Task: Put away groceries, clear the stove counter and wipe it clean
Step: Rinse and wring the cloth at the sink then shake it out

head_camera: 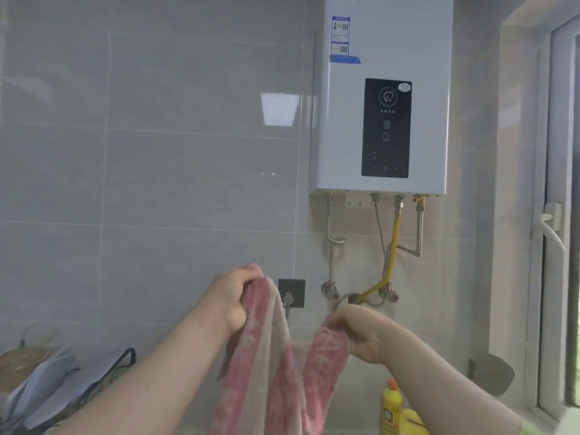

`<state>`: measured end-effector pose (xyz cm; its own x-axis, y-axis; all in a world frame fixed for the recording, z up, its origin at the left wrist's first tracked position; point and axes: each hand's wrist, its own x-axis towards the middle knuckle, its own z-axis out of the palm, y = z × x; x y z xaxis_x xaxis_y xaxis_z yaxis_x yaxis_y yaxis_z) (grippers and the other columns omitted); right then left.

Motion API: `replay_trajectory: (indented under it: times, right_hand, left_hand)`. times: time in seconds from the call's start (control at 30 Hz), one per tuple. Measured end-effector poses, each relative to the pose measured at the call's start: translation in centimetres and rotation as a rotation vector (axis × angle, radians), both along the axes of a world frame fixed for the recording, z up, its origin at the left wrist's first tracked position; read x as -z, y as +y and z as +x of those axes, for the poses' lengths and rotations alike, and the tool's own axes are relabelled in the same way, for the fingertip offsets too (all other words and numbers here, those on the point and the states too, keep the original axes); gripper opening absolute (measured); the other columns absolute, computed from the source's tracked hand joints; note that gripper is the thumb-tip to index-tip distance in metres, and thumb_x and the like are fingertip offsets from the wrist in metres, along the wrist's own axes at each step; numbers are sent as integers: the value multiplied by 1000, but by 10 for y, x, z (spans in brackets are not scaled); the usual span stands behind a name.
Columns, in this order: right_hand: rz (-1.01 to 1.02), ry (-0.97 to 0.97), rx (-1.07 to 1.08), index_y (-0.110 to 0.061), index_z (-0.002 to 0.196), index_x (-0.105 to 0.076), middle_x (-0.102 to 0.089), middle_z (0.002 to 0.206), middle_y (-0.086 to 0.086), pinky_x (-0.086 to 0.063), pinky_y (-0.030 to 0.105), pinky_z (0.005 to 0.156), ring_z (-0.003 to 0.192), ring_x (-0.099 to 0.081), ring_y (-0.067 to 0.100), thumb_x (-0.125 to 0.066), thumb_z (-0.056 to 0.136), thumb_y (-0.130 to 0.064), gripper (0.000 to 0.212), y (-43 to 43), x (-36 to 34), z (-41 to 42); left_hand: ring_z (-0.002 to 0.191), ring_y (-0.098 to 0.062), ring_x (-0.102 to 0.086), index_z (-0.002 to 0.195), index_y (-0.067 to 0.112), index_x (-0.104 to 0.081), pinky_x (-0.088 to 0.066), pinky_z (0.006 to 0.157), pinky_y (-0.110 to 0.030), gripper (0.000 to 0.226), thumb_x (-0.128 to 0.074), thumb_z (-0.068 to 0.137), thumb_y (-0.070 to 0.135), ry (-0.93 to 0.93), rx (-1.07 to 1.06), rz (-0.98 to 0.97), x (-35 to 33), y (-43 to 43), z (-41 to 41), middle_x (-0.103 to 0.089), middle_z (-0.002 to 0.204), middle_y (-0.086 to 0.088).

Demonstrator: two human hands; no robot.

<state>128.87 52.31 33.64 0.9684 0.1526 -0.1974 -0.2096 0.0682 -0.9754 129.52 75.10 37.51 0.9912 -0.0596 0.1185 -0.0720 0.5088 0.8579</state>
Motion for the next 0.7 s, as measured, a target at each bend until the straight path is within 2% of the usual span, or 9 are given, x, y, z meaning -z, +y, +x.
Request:
replay_trajectory:
  times: [0.07,0.17,0.27,0.33,0.43,0.5,0.57,0.63,0.7]
  right_hand:
    - [306,59,-22,6,123,-46,-60,95,19,-57,46,77,80,-64,32,-66,81,-12,50,-2,24,1]
    - [403,191,-49,2,126,-50,-67,109,28,-50,58,83,94,-66,44,-50,93,-40,53,6,66,-6]
    - [506,398,-89,7,128,-48,-62,114,34,-42,61,96,105,-60,49,-44,88,-57,75,24,103,-12]
    - [646,471,-74,12,129,-43,-61,109,38,-40,60,97,104,-59,52,-40,89,-60,82,38,116,-16]
    - [696,404,-53,13,135,-38,-63,111,34,-45,56,88,106,-60,49,-39,93,-55,80,57,121,-22]
    - [588,301,-95,13,120,-57,-68,104,26,-49,48,82,100,-62,40,-45,95,-39,58,65,119,-23]
    - [444,192,-90,5,111,-65,-68,85,16,-51,40,75,83,-62,31,-51,93,-18,32,71,119,-20]
    - [359,78,5,1,121,-59,-62,75,10,-47,32,63,66,-55,24,-48,92,-4,32,74,119,-14]
    - [385,29,74,-8,130,-52,-59,70,9,-47,32,61,62,-55,24,-49,91,0,40,71,118,-8]
  left_hand:
    - [61,-22,-52,71,8,-55,-49,85,-47,23,-51,93,4,-30,-27,-4,-21,-9,-4,-50,66,-8]
    - [55,-16,-53,69,10,-55,-48,68,-33,25,-50,92,0,-80,-88,-20,-45,-18,-2,-49,65,-5]
    - [57,-15,-55,71,11,-56,-50,73,-34,24,-52,91,1,-87,-109,-47,-61,-23,2,-52,66,-2]
    - [63,-14,-56,74,11,-57,-50,80,-35,20,-53,92,2,-88,-119,-44,-67,-27,5,-53,69,-1]
    - [65,-15,-55,75,12,-56,-51,82,-35,20,-53,92,1,-100,-116,-30,-72,-30,7,-51,71,-1]
    - [65,-17,-55,74,12,-56,-49,91,-41,20,-54,92,4,-94,-95,0,-72,-28,9,-51,70,-2]
    - [65,-19,-54,72,12,-54,-45,99,-47,22,-53,92,5,-82,-69,20,-73,-25,10,-51,69,-3]
    - [63,-20,-52,70,13,-51,-45,96,-47,25,-49,93,3,-80,-53,26,-75,-20,11,-48,68,-4]
    - [61,-18,-50,67,13,-49,-47,90,-41,28,-47,93,1,-89,-49,25,-77,-15,11,-46,68,-3]
